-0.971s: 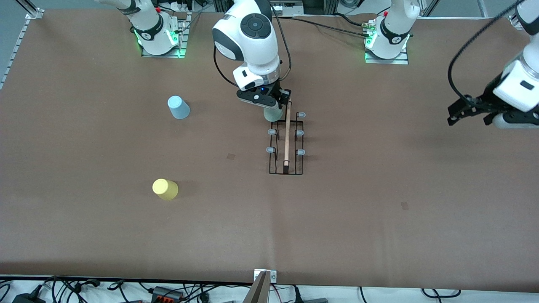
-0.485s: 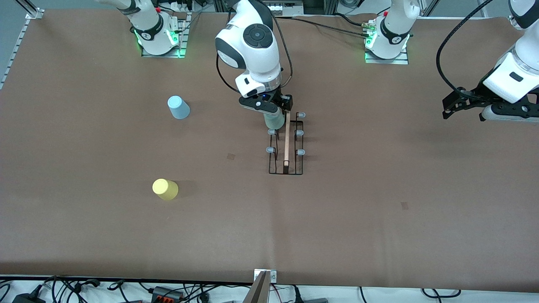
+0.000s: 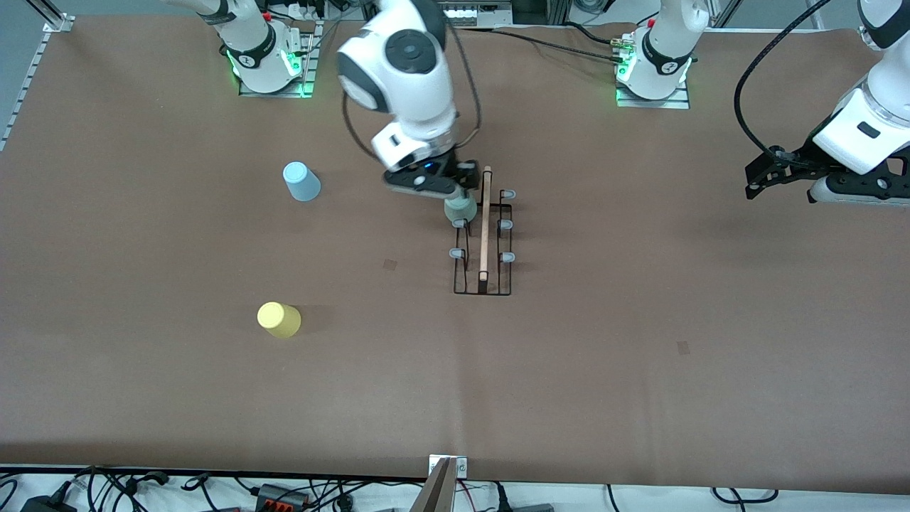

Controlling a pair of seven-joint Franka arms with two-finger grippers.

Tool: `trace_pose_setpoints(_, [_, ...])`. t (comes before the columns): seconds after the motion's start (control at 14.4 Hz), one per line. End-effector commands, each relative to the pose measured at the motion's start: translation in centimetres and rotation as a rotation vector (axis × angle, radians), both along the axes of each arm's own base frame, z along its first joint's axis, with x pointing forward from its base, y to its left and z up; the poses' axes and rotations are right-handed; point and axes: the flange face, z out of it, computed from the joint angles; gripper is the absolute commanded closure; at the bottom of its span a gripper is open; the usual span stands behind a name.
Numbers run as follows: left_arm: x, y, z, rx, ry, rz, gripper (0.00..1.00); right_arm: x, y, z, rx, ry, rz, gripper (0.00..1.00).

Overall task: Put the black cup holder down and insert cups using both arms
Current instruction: 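Lower the teal cup onto a rack peg and open the right gripper, then move the right gripper to the yellow cup and grasp it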

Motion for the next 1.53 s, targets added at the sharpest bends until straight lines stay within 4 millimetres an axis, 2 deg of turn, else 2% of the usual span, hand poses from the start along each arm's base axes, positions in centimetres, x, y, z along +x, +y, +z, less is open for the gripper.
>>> trace_pose_setpoints(0.0, [-0.4, -0.4, 0.8, 0.02, 0.001, -0.027, 0.0, 5.6, -9.3, 0.2, -0.095, 0.046, 0.158, 0.0])
trace_pose_setpoints(0.14, [-0.4, -0.4, 0.8, 0.02, -0.001, -0.029, 0.0, 9.9, -17.0, -1.0, -0.143, 0.069, 0.262, 0.0])
trace_pose_setpoints(0.28, [-0.4, -0.5, 0.9, 0.02, -0.002, -0.031, 0.0, 12.4, -22.6, -3.4, -0.163, 0.104, 0.332, 0.0])
trace_pose_setpoints(0.42, [-0.2, -0.9, 1.2, 0.022, -0.014, -0.038, 0.0, 14.7, -27.1, -5.8, -0.15, 0.084, 0.374, 0.0])
trace_pose_setpoints(0.55, [0.5, -1.4, 1.8, 0.022, -0.025, -0.046, 0.0, 16.3, -29.8, -7.9, -0.141, 0.051, 0.403, 0.0])
trace_pose_setpoints(0.69, [0.4, -1.5, 1.8, 0.022, -0.024, -0.049, 0.0, 17.6, -31.6, -9.6, -0.135, 0.007, 0.384, 0.0])
trace_pose_setpoints(0.83, [0.4, -1.6, 1.7, 0.021, -0.022, -0.05, 0.0, 18.4, -32.4, -11.2, -0.125, -0.025, 0.367, 0.0])
trace_pose_setpoints(1.46, [0.3, -1.6, 1.8, 0.021, -0.022, -0.049, 0.0, 18.7, -32.0, -16.4, -0.057, -0.046, 0.322, 0.0])
